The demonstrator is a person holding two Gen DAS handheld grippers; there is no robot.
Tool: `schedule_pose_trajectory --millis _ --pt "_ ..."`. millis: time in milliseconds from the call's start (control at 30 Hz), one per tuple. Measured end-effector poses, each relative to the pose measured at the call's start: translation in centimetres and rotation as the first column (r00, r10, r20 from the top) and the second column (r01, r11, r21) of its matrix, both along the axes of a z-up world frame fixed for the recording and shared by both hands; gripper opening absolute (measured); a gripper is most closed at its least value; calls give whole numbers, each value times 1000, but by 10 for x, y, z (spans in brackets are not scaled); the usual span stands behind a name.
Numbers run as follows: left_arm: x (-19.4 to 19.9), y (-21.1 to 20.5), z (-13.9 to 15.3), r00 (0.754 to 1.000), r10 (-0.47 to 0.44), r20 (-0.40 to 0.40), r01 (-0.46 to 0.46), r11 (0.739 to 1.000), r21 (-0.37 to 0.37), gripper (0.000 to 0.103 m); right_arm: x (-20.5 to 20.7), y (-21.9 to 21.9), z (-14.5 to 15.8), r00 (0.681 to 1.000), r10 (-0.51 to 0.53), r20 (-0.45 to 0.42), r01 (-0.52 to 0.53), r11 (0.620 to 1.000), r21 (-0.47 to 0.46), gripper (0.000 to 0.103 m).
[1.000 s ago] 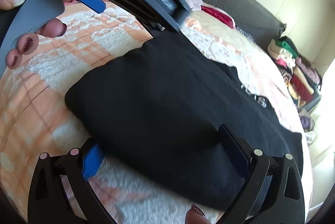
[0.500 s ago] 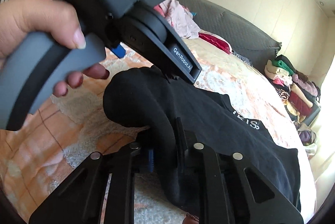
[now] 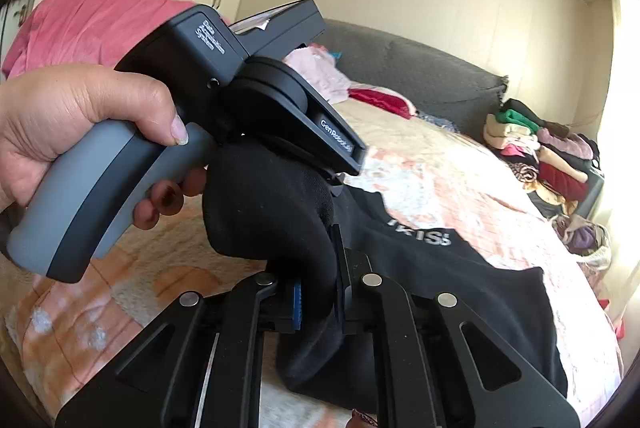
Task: Fold small clothes
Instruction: 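Close the right tool on the sweatshirt's folded side and lift it, then fold the gripped side over the sweatshirt with the right tool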
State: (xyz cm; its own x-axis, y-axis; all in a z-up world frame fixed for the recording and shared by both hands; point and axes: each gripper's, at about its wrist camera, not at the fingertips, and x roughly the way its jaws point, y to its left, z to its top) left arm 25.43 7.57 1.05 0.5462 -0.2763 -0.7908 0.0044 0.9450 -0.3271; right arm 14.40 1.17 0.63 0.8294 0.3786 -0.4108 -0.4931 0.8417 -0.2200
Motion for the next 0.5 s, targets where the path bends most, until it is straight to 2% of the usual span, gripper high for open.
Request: schedule_pose_trajectory --millis 100,167,500 --pt "-1 -24 12 999 -26 24 25 999 37 29 4 -17 2 1000 -25 -1 25 999 32 10" --pt "-1 -38 20 998 -44 37 42 997 58 26 2 -29 5 999 -44 1 44 997 57 10" --pt "4 -105 48 990 -115 82 105 987 122 25 -3 -87 17 992 -130 -7 129 979 158 9"
